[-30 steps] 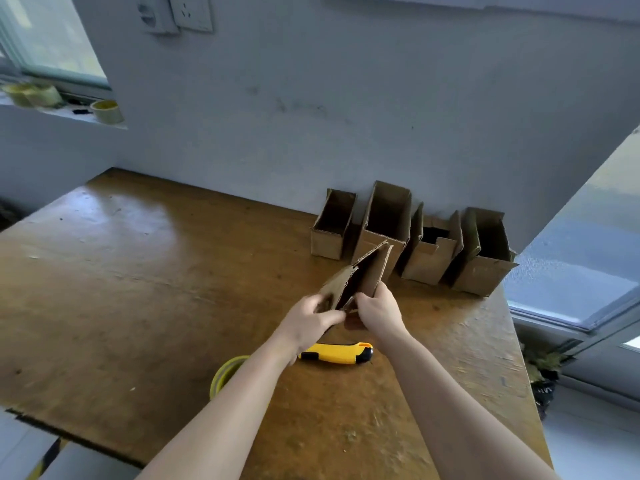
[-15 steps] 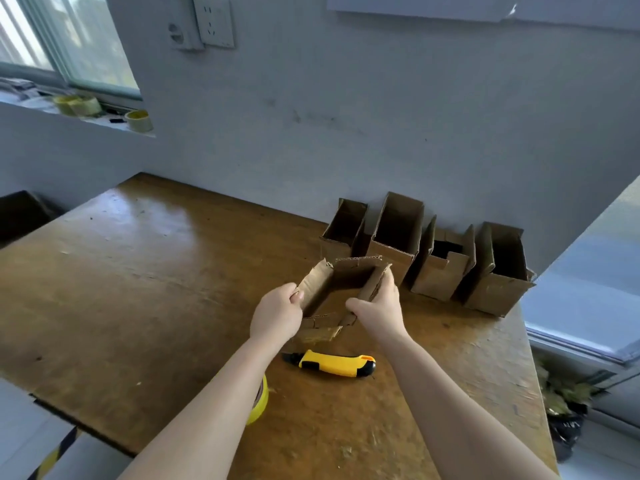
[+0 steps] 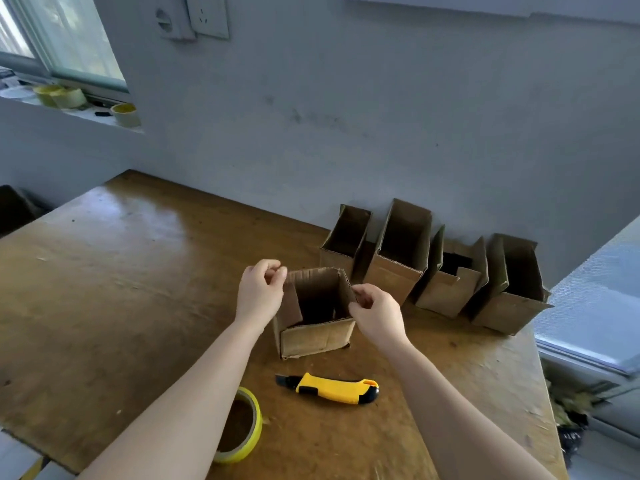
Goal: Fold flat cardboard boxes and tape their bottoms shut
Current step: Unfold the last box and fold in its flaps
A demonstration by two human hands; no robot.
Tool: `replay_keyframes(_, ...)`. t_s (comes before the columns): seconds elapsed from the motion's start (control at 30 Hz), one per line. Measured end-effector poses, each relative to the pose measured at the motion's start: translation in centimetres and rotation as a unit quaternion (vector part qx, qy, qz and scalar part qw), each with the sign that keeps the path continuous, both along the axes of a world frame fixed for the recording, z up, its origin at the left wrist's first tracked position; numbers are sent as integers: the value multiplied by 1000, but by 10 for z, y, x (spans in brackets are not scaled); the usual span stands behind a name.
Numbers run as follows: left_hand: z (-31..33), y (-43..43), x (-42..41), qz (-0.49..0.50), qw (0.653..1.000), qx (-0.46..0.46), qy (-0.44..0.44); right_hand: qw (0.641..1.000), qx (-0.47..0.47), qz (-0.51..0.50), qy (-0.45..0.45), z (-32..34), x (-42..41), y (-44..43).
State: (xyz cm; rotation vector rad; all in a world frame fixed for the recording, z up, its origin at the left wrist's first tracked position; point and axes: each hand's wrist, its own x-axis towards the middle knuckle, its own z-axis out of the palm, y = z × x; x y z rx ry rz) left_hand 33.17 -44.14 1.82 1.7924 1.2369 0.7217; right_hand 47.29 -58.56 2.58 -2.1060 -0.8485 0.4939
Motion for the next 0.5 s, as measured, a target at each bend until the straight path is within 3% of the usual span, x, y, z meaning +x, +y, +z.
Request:
replay_keyframes(0.13,-16,-7,1,6,998,65,-10,998,-4,33,-52,-5,-1,8)
replay_keyframes(0.3,-37,-7,-7,2,970,181,163,976,-87,138,-141,-16,-3,16)
replay_keyframes(0.4,-42,-2,-10,-36,966,184,176,970,-116,190,-95,-15,0,17)
replay_keyframes(0.5,-39,5,-10,-56,976,132,163,944,-181,269,-67,-6,8,19)
